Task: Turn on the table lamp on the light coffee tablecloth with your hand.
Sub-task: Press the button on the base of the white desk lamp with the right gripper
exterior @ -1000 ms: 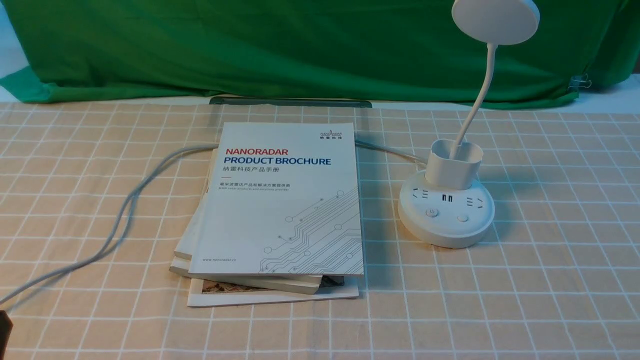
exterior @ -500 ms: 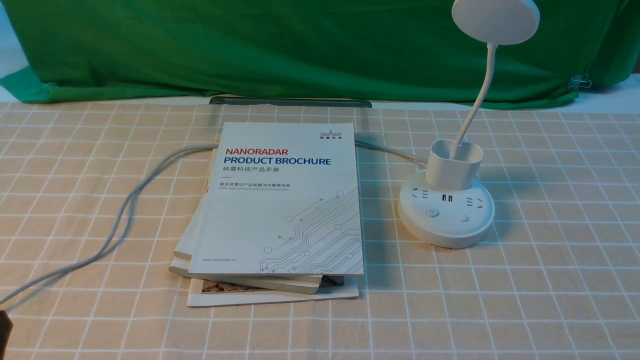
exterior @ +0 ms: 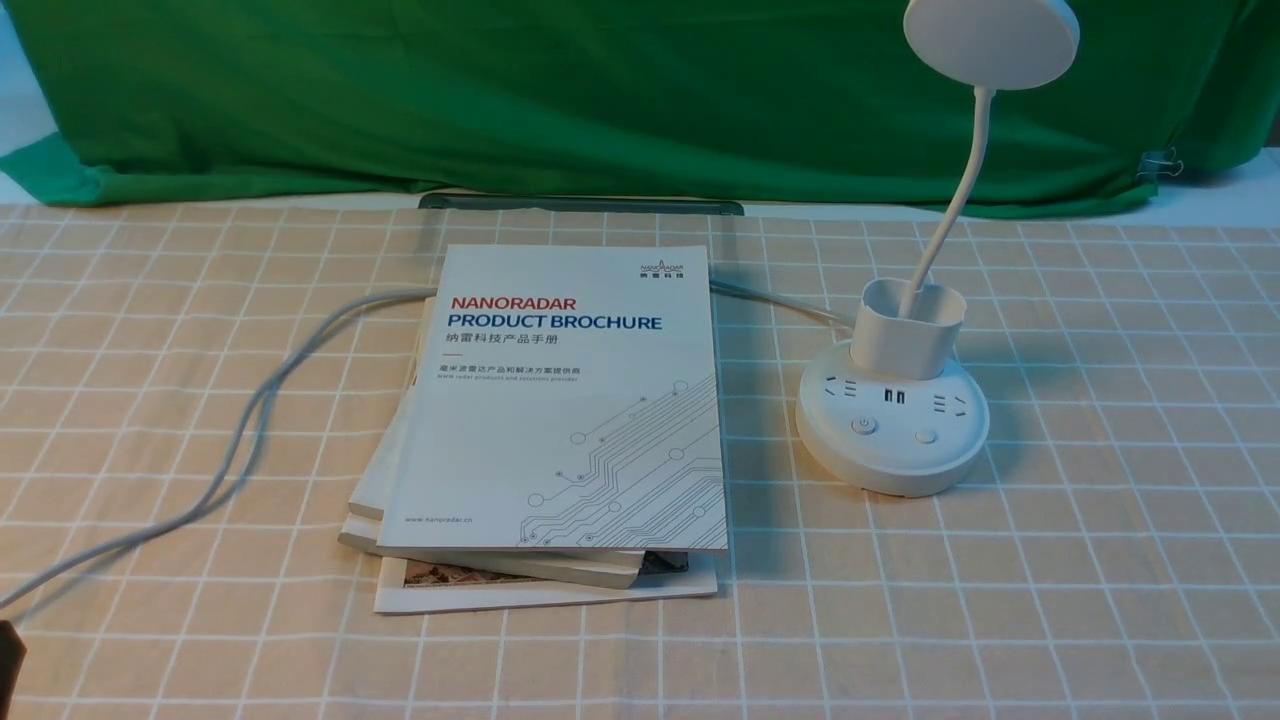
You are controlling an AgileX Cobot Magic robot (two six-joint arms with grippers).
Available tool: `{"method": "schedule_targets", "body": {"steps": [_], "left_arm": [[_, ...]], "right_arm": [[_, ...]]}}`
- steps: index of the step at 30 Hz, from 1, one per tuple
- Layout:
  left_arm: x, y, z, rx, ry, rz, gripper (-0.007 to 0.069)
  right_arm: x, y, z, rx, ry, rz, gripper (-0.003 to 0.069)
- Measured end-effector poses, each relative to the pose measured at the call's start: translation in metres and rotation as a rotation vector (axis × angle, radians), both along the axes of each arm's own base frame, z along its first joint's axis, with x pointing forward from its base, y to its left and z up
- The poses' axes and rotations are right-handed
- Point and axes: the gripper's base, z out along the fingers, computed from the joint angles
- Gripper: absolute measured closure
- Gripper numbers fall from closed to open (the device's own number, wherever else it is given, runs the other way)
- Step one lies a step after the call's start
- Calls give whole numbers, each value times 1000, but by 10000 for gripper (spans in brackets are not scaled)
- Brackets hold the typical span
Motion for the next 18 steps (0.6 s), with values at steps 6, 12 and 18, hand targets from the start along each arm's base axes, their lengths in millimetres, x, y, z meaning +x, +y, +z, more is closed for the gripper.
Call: {"method": "schedule_targets", "body": {"steps": [6, 12, 18], "left_arm": [[0, 0, 0, 0, 0, 0, 603], [0, 0, 0, 0, 0, 0, 603], [0, 0, 0, 0, 0, 0, 603]], "right_arm": [[0, 0, 0, 36, 1, -3, 419], [0, 0, 0, 108, 3, -13, 419], [0, 5, 0, 665, 33, -41, 418]]}}
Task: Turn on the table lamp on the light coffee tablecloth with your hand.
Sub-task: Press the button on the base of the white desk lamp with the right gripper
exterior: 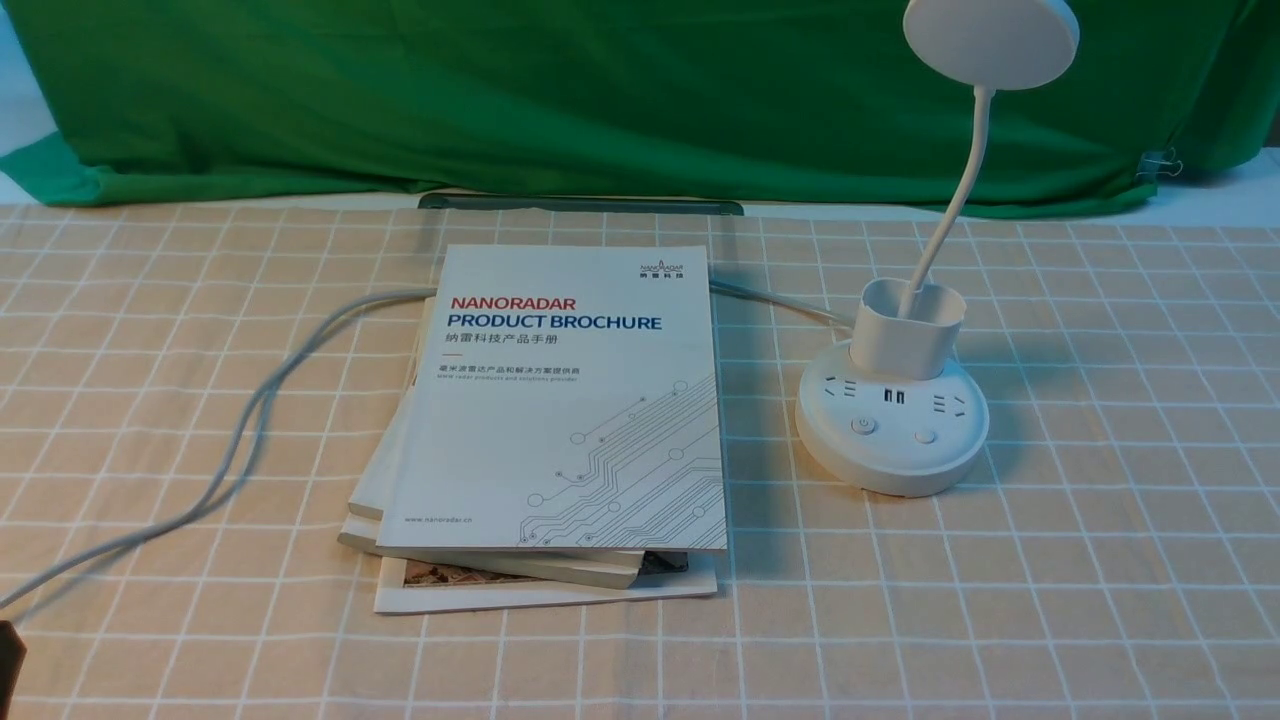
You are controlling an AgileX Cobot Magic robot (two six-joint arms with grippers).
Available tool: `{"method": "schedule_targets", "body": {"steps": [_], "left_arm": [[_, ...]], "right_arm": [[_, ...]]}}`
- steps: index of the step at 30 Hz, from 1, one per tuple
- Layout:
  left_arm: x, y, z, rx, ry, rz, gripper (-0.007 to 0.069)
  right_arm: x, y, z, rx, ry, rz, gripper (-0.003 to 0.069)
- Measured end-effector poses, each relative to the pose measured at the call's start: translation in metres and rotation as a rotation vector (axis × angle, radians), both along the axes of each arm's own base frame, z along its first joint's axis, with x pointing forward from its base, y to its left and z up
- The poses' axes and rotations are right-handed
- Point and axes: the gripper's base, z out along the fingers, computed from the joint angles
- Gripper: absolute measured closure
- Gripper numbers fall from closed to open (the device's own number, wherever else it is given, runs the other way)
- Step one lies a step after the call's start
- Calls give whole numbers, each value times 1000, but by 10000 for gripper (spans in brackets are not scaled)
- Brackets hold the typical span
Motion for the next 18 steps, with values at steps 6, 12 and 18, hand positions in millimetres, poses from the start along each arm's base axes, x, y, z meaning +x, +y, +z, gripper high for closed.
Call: {"method": "schedule_targets", "body": {"steps": [6, 12, 18], "left_arm": [[0, 0, 0, 0, 0, 0, 603], [0, 0, 0, 0, 0, 0, 603], [0, 0, 0, 0, 0, 0, 603]], "right_arm": [[0, 2, 0, 451, 39, -34, 418], [0, -1, 3, 221, -20, -34, 426], [-3, 2, 44, -123, -174, 56, 538]]}}
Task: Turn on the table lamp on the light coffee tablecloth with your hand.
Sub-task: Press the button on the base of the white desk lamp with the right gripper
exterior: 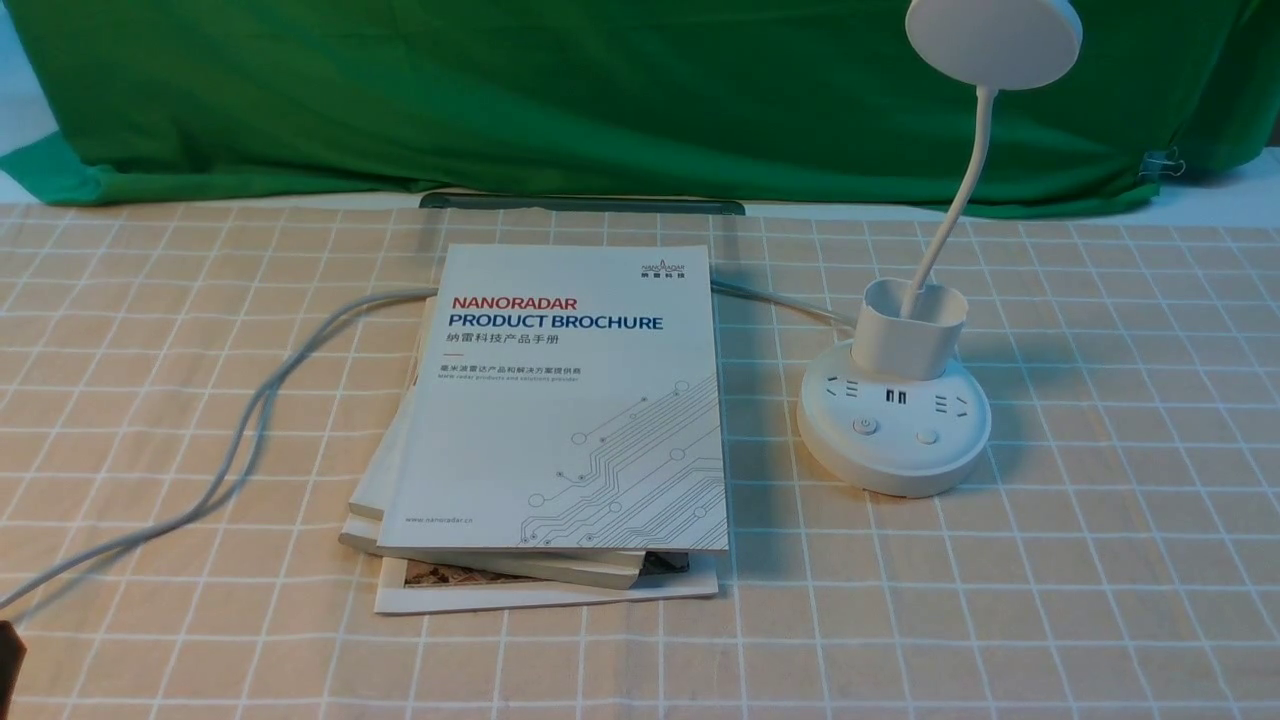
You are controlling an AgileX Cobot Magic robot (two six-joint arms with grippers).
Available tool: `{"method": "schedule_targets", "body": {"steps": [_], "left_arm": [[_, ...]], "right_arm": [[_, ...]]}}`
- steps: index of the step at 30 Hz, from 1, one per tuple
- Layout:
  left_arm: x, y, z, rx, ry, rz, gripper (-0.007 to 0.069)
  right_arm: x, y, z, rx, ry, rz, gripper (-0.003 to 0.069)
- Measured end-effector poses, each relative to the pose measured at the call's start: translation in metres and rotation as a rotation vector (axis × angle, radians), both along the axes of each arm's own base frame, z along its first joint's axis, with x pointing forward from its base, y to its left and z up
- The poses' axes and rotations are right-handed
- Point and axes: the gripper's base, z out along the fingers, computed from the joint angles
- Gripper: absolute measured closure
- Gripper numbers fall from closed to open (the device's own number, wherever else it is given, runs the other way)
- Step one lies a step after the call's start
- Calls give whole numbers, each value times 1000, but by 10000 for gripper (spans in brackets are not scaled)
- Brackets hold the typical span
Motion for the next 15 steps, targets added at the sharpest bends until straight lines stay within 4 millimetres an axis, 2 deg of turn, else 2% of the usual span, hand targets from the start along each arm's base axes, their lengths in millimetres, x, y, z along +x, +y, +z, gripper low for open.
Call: {"method": "schedule_targets", "body": {"steps": [2, 3, 5, 6, 7, 8, 9, 11, 14, 15], "left_arm": [[0, 0, 0, 0, 1, 0, 603], [0, 0, 0, 0, 1, 0, 603], [0, 0, 0, 0, 1, 0, 603], [0, 0, 0, 0, 1, 0, 603], [0, 0, 0, 0, 1, 0, 603], [0, 0, 0, 0, 1, 0, 603], [0, 0, 0, 0, 1, 0, 603], [0, 0, 0, 0, 1, 0, 603], [0, 0, 0, 0, 1, 0, 603], [0, 0, 0, 0, 1, 0, 603]], "right_arm": [[0, 2, 32, -160, -10, 34, 602], [1, 3, 38, -197, -8, 41, 611], [10, 7, 79, -443, 30, 87, 630], [10, 7, 79, -460, 27, 88, 631], [22, 10, 103, -623, 83, 133, 631], [31, 12, 113, -706, 128, 168, 631], [32, 12, 114, -708, 141, 174, 631], [62, 19, 126, -863, 298, 293, 631], [101, 28, 121, -900, 507, 427, 631], [103, 28, 121, -900, 518, 432, 631]]}}
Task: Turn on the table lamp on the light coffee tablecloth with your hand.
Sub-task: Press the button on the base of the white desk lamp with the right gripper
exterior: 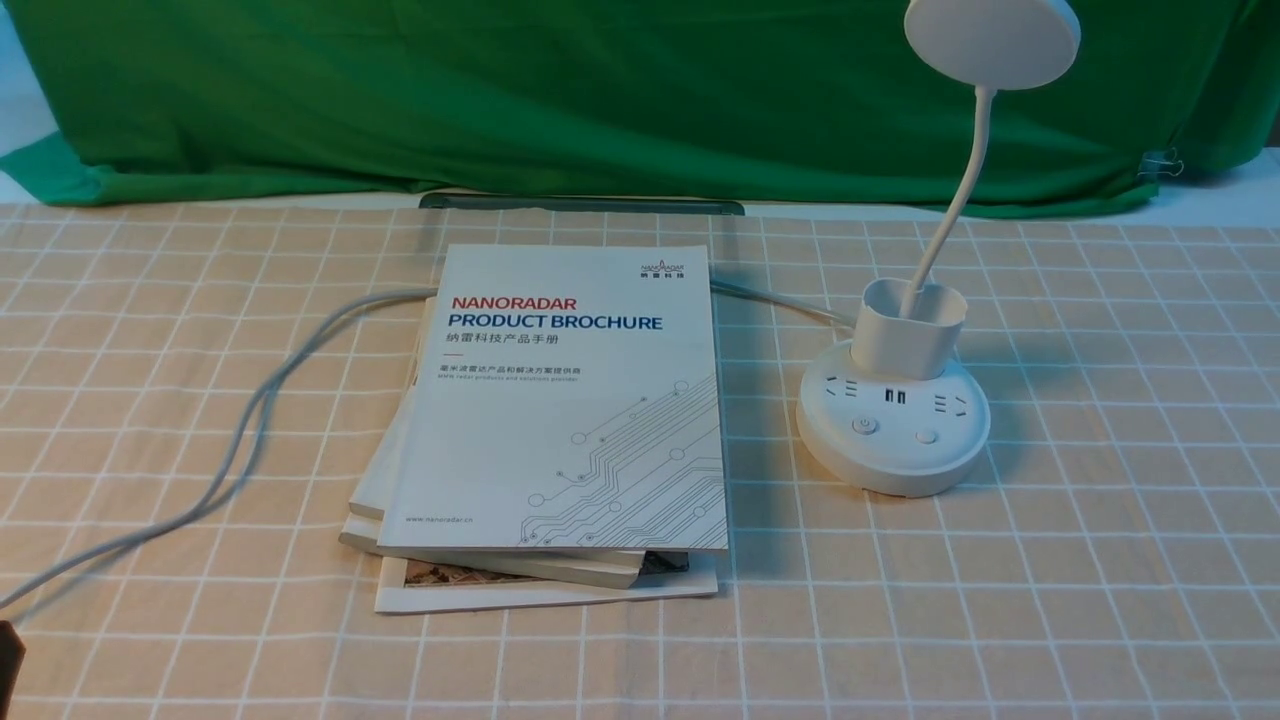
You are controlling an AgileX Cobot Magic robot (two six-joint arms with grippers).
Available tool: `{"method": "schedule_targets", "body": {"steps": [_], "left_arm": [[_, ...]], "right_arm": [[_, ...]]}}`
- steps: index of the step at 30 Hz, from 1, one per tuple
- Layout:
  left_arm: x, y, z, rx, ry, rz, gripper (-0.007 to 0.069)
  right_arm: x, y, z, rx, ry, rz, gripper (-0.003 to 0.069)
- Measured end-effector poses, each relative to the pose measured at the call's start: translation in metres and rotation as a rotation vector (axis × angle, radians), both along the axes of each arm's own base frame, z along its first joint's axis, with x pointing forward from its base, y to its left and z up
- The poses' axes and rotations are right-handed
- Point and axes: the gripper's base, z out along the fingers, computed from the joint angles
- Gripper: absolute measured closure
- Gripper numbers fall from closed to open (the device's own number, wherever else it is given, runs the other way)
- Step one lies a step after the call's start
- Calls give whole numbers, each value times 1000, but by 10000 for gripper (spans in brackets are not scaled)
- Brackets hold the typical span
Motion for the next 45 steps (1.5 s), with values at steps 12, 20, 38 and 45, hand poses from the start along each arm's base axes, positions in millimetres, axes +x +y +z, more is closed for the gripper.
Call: {"method": "schedule_targets", "body": {"steps": [12, 20, 38, 45], "left_arm": [[0, 0, 0, 0, 0, 0, 603], [0, 0, 0, 0, 0, 0, 603], [0, 0, 0, 0, 0, 0, 603], [0, 0, 0, 0, 0, 0, 603]], "right_arm": [[117, 25, -76, -4, 399, -24, 631], [154, 60, -124, -22, 413, 29, 631], [194, 73, -158, -22, 338, 15, 631], [199, 76, -168, -23, 332, 13, 631]]}}
